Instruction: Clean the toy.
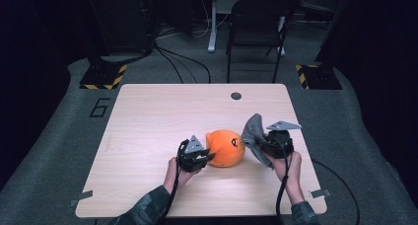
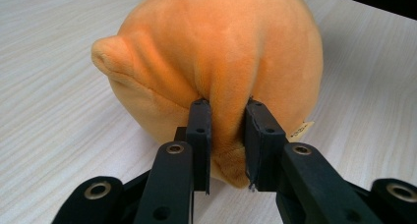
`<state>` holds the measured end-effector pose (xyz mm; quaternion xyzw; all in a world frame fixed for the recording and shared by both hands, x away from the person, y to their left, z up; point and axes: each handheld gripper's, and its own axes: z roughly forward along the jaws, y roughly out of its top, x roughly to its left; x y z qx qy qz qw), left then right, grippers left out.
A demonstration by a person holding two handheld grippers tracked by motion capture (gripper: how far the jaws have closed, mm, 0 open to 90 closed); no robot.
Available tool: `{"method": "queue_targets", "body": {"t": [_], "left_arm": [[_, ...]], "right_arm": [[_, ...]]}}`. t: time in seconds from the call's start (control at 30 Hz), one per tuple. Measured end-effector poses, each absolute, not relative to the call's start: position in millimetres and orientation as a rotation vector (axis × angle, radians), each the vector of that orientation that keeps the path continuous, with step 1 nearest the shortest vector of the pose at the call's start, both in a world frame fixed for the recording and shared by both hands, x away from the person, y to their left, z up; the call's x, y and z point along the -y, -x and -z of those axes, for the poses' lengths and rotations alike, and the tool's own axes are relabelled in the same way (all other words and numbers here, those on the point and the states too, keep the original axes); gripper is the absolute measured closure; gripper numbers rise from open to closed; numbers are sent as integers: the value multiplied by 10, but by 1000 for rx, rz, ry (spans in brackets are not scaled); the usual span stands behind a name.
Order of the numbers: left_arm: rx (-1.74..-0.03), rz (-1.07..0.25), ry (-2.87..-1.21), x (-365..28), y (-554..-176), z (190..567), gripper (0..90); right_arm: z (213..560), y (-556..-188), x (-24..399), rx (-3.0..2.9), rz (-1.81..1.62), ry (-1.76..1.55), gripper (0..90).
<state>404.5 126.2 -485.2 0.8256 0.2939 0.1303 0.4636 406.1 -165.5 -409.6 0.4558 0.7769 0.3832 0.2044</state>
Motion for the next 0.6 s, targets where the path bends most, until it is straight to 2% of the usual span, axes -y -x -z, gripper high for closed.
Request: {"method": "queue_targets", "body": {"t": [0.17, 0.37, 0.43, 0.6], "left_arm": [[-722, -316, -2032, -1263, -4041, 4849, 744], [-727, -306, -2033, -1278, -4054, 4862, 729], [-725, -307, -2035, -1276, -4054, 4860, 687], [-737, -303, -2038, -1307, -4036, 4841, 454]], "right_arm": [[4005, -4058, 1198, -2242, -1100, -1174, 766], [4215, -4137, 901, -2316, -993, -1143, 767], [4231, -4147, 917, -2313, -995, -1135, 767], [4335, -4188, 950, -2319, -982, -1154, 769]]}}
